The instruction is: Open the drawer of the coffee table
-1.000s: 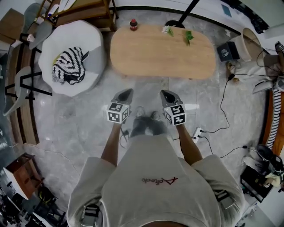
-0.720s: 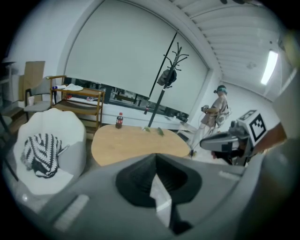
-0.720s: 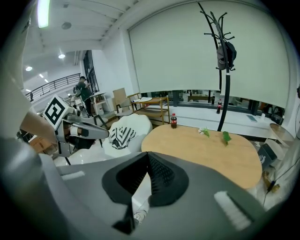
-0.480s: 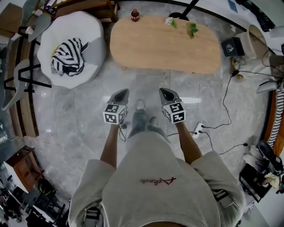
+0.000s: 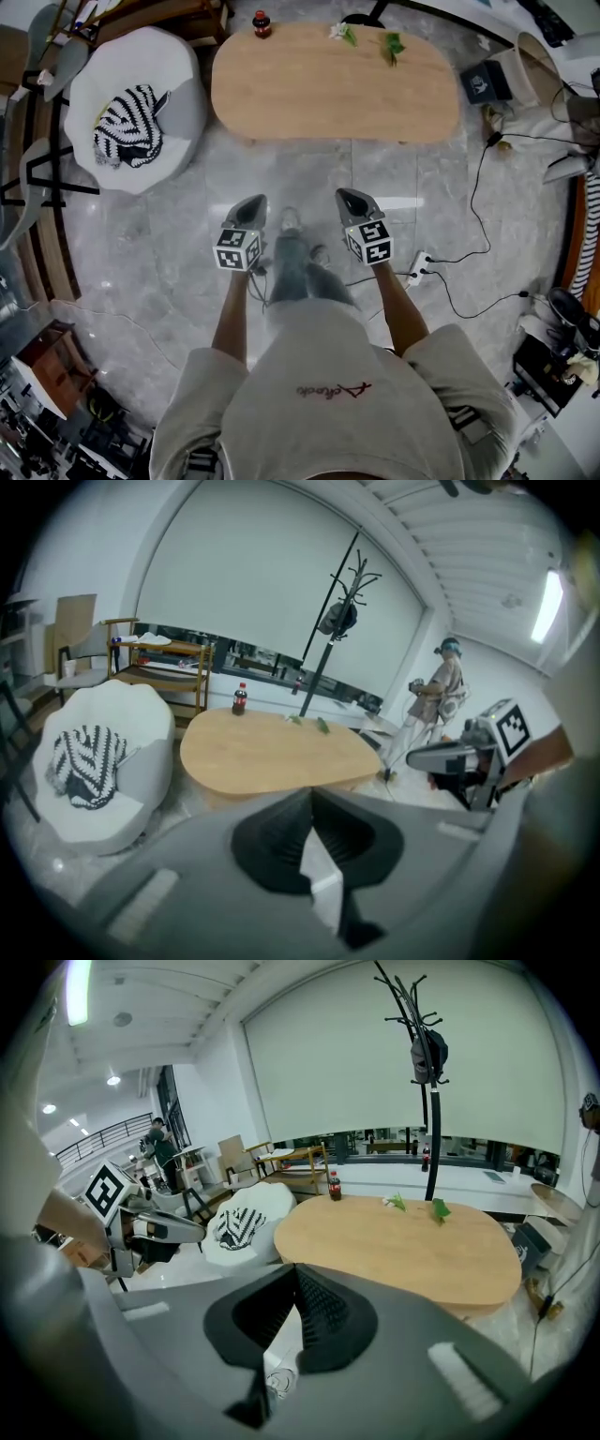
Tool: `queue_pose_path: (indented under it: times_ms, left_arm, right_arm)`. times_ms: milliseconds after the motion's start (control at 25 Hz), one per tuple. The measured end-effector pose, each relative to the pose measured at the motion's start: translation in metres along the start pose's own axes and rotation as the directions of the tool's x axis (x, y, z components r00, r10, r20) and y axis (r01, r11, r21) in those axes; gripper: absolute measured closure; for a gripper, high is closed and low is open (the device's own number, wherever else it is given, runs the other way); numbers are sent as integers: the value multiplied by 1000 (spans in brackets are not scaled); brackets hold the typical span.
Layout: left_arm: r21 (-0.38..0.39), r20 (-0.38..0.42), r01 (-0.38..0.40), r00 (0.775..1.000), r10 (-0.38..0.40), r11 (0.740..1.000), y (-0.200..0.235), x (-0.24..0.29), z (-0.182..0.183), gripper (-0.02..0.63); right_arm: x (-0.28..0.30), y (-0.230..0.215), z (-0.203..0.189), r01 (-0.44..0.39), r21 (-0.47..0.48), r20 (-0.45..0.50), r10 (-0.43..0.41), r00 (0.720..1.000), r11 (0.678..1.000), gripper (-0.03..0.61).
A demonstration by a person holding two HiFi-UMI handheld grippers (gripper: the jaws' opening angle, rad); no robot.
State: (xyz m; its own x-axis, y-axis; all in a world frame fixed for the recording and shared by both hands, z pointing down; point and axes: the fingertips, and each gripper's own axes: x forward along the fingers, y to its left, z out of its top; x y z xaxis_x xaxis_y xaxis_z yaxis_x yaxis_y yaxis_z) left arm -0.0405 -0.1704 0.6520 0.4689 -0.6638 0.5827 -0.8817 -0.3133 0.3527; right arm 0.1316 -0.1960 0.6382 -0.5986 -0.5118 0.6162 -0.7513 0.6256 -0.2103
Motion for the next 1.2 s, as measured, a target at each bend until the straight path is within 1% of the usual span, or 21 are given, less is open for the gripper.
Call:
queue_pose_path:
  times_ms: [160, 320, 600, 760, 840, 960, 1200]
  left_arm:
    - [0, 1, -10, 1000, 10, 1000, 19, 31, -31, 614]
    - [3, 14, -19, 1000, 19, 1000, 48, 70, -71, 614]
    - [37, 32, -33, 999, 31, 999, 121, 156, -148, 614]
    - [45, 58, -38, 998, 36, 998, 161, 208, -184, 614]
    - [50, 71, -41, 997, 37, 998, 181, 235, -200, 614]
    - [74, 84, -34, 996, 28, 997, 207, 272, -222, 614]
    - [109, 139, -2, 990, -13, 994, 245, 329, -238, 614]
  right_arm:
    - [25, -21, -32, 7, -6, 9, -7, 1000, 1000, 574]
    - [63, -47, -74, 22, -14, 26, -22, 999, 1000, 574]
    - [155, -101, -156, 43, -33, 57, -41, 998, 999, 574]
    - [212, -132, -200, 46, -39, 76, -43, 996, 998, 574]
    - [240, -145, -219, 40, -56, 86, -35, 996, 998, 574]
    - [277, -164, -240, 30, -75, 112, -22, 993, 997, 574]
    - [333, -201, -274, 10, -40, 176, -3, 984, 999, 574]
